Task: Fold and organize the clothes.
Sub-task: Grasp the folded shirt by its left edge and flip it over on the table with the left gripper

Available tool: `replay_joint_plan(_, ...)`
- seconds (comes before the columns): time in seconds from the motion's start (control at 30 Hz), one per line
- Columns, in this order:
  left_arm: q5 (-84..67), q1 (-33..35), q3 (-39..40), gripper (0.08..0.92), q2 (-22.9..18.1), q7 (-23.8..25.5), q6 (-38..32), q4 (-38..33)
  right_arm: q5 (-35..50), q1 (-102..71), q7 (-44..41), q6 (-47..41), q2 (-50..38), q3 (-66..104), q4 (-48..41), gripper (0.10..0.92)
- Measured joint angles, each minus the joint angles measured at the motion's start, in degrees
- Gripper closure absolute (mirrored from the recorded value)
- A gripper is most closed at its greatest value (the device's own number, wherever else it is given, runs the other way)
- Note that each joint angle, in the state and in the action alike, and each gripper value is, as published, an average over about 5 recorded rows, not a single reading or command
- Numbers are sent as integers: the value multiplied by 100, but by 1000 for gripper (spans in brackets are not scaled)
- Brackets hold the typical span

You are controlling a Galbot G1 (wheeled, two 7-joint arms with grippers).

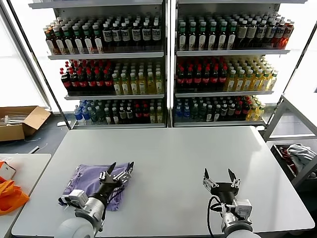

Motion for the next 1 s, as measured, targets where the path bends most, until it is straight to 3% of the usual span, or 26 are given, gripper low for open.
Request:
replay_joint_plan(0.4,1025,316,-1247,177,493,421,-402,724,45,128,-28,36,-15,-81,-126,203)
replay_joint_plan(1.0,740,294,-1445,177,794,815,-113,1516,-14,-19,4,51,22,-50,-55,203)
